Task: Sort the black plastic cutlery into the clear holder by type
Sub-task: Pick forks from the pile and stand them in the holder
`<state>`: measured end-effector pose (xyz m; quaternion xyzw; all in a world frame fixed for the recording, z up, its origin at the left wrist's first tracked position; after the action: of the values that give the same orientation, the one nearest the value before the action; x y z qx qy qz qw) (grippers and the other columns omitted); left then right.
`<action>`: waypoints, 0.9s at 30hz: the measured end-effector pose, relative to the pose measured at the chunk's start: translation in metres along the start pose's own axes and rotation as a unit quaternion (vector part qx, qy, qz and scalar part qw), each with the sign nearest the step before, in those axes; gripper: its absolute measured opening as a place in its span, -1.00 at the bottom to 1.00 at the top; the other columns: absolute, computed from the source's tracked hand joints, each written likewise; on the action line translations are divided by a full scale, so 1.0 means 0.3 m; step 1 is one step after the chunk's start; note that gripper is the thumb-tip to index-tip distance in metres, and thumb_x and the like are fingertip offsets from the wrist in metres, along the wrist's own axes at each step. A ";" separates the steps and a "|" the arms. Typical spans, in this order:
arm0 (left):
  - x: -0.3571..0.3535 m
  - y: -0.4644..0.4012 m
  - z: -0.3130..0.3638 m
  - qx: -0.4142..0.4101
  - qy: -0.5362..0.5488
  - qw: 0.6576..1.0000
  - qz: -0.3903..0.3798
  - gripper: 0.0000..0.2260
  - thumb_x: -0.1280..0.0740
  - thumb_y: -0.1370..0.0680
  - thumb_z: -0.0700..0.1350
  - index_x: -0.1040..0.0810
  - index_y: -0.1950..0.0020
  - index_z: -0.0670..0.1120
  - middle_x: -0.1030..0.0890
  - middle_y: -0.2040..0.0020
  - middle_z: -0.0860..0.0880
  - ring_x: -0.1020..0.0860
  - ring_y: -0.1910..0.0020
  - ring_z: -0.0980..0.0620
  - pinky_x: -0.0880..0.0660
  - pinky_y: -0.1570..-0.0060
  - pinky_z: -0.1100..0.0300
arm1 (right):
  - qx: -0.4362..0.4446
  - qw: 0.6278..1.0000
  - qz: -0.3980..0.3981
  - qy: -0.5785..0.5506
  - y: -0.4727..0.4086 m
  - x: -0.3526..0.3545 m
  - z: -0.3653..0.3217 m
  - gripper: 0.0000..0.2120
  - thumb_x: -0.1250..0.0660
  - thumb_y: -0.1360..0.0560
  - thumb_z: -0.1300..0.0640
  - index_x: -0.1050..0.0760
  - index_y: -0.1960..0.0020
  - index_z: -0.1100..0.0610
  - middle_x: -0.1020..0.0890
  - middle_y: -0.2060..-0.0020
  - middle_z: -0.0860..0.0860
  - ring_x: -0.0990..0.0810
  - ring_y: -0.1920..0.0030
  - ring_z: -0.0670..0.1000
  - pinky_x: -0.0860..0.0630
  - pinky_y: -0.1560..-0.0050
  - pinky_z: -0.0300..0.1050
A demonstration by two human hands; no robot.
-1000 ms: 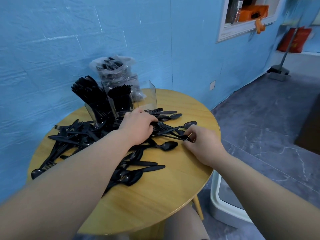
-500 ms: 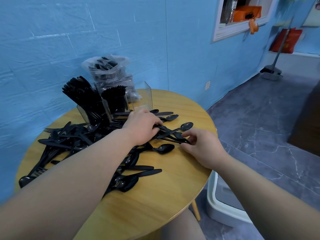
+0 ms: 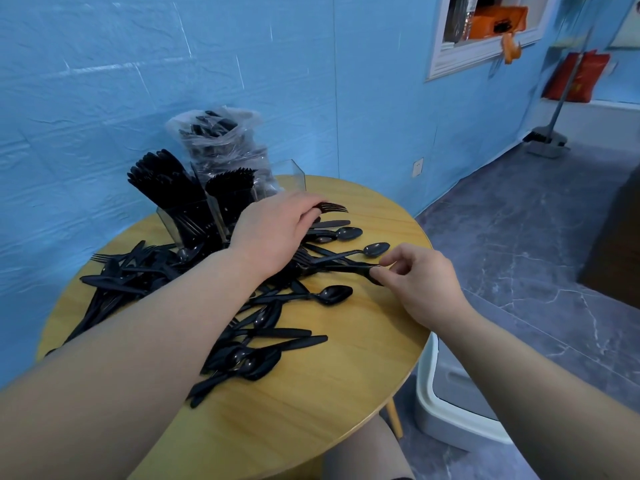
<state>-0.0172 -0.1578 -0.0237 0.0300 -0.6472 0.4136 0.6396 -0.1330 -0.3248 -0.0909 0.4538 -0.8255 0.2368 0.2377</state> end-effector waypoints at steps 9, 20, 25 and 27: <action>0.044 0.073 -0.068 0.087 -0.011 0.996 0.006 -0.74 -0.17 -0.63 -0.16 -0.54 -0.27 -0.09 -0.56 0.07 -0.05 -0.53 0.09 -0.06 -0.48 0.03 0.06 | 0.087 0.989 0.121 -0.015 0.018 0.039 -0.086 -0.88 -0.36 -0.50 0.17 -0.60 -0.03 0.06 -0.56 0.25 -0.21 -0.54 0.20 -0.19 -0.41 0.16 -0.46; -0.021 0.148 0.011 0.103 0.048 0.983 -0.144 -0.76 -0.03 -0.67 0.01 -0.41 0.07 -0.04 -0.54 0.29 0.00 -0.52 0.27 -0.07 -0.46 0.22 0.05 | 0.049 0.994 0.047 -0.084 -0.006 -0.029 -0.146 -0.98 -0.39 -0.48 0.12 -0.59 0.10 0.03 -0.64 0.26 -0.11 -0.58 0.20 -0.13 -0.42 0.33 -0.47; -0.016 0.178 -0.036 0.124 0.003 0.983 -0.138 -0.73 -0.05 -0.66 0.07 -0.46 -0.12 -0.02 -0.55 0.23 0.04 -0.53 0.20 -0.02 -0.47 0.16 0.07 | 0.018 0.995 0.058 0.075 -0.047 -0.030 -0.067 -0.76 -0.29 -0.53 -0.10 -0.61 0.01 0.03 -0.65 0.17 -0.08 -0.57 0.15 -0.07 -0.54 0.21 -0.14; -0.015 0.188 -0.052 0.128 0.005 0.983 -0.134 -0.73 -0.06 -0.66 0.03 -0.47 -0.20 -0.04 -0.57 0.17 0.04 -0.53 0.17 0.00 -0.46 0.14 0.10 | 0.011 0.974 0.020 0.225 -0.068 -0.049 -0.031 -0.67 -0.27 -0.51 -0.17 -0.63 -0.02 0.04 -0.65 0.13 -0.02 -0.55 0.09 0.02 -0.57 0.18 -0.07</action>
<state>-0.0359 -0.1141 -0.0582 0.1957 -0.5758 0.4039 0.6834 -0.1069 -0.3195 -0.0891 0.3750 -0.7572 0.3461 0.4077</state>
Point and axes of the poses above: each hand's wrist, its own y-axis away from the middle knuckle, its own x-axis out of the back of the hand, z = x × y, the point moved 4 cm from there along -y, towards the middle knuckle
